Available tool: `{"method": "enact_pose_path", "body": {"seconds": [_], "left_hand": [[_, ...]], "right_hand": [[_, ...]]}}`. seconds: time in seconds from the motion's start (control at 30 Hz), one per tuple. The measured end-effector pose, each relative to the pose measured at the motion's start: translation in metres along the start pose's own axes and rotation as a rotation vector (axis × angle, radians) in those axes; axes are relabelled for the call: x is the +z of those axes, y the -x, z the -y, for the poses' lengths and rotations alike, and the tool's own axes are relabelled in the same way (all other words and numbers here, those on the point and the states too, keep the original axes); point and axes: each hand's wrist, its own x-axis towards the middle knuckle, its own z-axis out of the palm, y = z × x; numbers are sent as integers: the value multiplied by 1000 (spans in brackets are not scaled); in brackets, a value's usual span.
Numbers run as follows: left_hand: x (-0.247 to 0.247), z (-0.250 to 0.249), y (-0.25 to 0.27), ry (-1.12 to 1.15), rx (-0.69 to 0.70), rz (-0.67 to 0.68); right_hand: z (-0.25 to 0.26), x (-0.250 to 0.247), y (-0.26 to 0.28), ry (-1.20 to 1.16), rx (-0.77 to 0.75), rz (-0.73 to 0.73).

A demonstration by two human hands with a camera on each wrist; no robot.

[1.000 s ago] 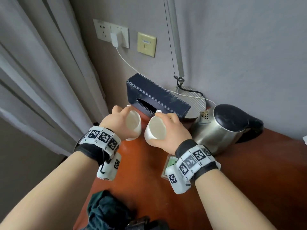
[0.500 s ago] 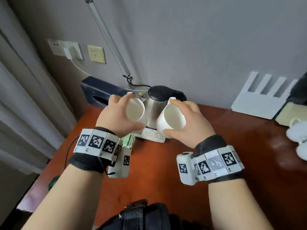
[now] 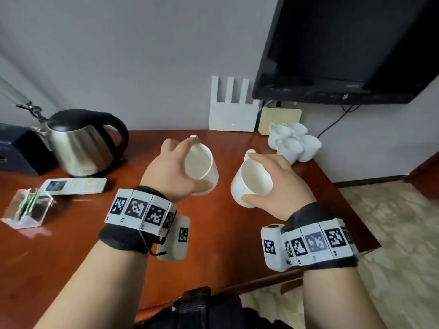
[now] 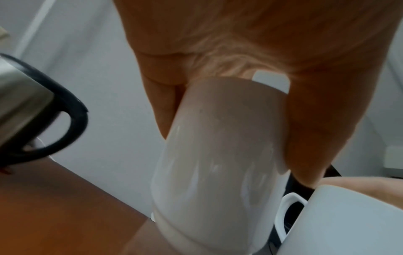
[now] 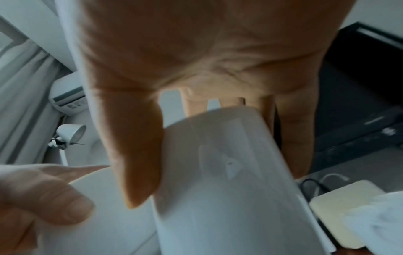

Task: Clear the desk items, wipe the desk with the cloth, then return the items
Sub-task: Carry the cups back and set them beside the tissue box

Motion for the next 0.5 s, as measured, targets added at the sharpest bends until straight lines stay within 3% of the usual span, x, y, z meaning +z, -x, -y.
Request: {"method": "enact_pose_path", "body": {"seconds": [0.23, 0.5], "left_hand": [[46, -46, -22, -31, 79, 92], [68, -69, -78, -102, 104, 127]], "right_hand": [[-68, -21, 10, -51, 126, -47], [-102, -41, -33, -54, 137, -16]]}}
